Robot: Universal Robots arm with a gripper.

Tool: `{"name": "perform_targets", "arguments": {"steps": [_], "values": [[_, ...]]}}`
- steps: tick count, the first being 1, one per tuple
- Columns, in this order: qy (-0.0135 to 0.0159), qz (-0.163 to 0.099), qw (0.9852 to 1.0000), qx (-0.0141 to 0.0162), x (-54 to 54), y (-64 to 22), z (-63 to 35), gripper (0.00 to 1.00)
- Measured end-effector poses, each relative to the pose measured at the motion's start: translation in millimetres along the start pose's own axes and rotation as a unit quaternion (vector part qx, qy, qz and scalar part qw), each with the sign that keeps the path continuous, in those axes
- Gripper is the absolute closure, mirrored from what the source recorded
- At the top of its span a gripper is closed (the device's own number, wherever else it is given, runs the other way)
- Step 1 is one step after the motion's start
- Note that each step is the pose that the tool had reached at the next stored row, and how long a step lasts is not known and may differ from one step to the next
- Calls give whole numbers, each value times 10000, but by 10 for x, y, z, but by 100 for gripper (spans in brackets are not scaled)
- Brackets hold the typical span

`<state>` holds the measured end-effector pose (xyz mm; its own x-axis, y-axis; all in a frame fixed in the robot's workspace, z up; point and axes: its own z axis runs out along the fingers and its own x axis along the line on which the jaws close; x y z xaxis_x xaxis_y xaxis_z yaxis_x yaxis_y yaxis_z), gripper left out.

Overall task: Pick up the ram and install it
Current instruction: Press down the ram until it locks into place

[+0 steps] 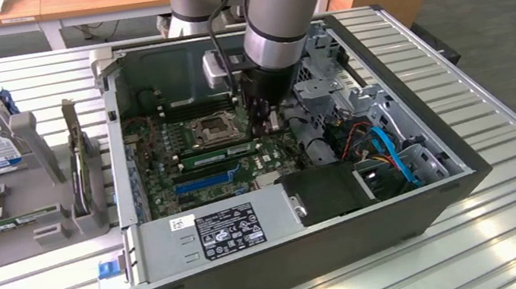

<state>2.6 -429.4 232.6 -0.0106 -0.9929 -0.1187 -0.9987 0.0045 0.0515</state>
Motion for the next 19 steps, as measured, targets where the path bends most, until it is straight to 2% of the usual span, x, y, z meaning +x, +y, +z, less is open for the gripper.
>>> {"name": "perform_targets", "arguments": {"steps": [5,19], "values": [[0,0,10000,0,5,-3,43,90],[-14,-1,10000,0,9,-4,77,90]]}}
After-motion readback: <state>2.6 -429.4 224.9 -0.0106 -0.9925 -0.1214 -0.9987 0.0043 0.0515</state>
